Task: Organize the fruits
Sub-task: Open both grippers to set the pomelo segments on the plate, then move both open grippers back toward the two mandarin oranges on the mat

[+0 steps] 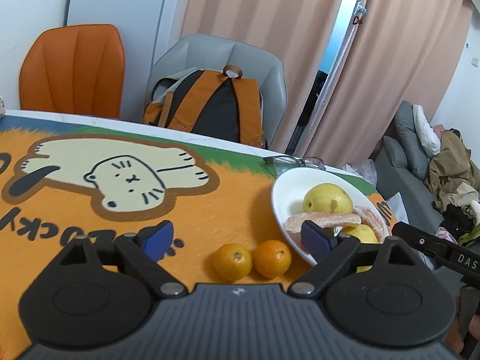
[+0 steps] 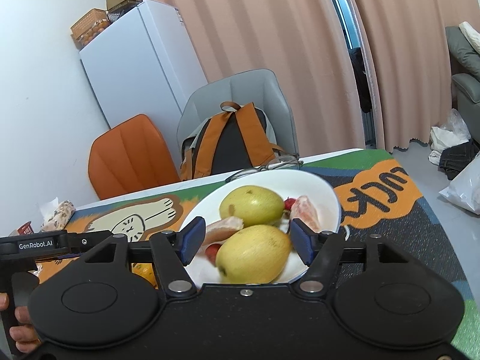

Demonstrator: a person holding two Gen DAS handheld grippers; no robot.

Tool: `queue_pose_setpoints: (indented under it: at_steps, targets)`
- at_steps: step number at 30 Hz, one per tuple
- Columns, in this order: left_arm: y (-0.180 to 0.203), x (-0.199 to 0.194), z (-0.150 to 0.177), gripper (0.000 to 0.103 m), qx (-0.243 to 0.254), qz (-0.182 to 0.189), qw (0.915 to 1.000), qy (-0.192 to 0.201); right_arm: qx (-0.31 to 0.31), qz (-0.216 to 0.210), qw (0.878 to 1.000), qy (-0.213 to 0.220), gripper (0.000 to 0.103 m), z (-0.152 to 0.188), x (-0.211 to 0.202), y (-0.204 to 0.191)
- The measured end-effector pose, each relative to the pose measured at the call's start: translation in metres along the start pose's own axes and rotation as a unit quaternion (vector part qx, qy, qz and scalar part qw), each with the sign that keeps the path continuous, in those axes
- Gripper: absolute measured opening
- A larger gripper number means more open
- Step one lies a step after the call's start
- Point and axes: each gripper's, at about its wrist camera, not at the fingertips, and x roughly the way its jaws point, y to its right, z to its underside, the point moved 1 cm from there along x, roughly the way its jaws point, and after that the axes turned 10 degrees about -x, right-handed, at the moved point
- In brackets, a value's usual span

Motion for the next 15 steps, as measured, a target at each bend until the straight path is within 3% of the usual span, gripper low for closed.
queue_pose_setpoints:
  at_steps: [6, 10, 15]
  targets:
    - [-0.016, -0.007, 0.005, 0.098, -0.008, -0.010, 0.9999, -0.003, -0.004, 0.004, 1.000, 0.001, 0.076, 0.003, -0.008, -0.011]
    - [-0.025, -0.012, 0.007, 0.098, -0.012, -0.010, 0.9999, -0.006, -0.017, -0.002, 1.000, 0.003, 0.093, 0.005, -0.011, -0.019]
    - [-0.034, -0.020, 0.010, 0.098, -0.016, -0.010, 0.9998, -0.006, -0.024, -0.008, 1.000, 0.001, 0.097, 0.008, -0.014, -0.029]
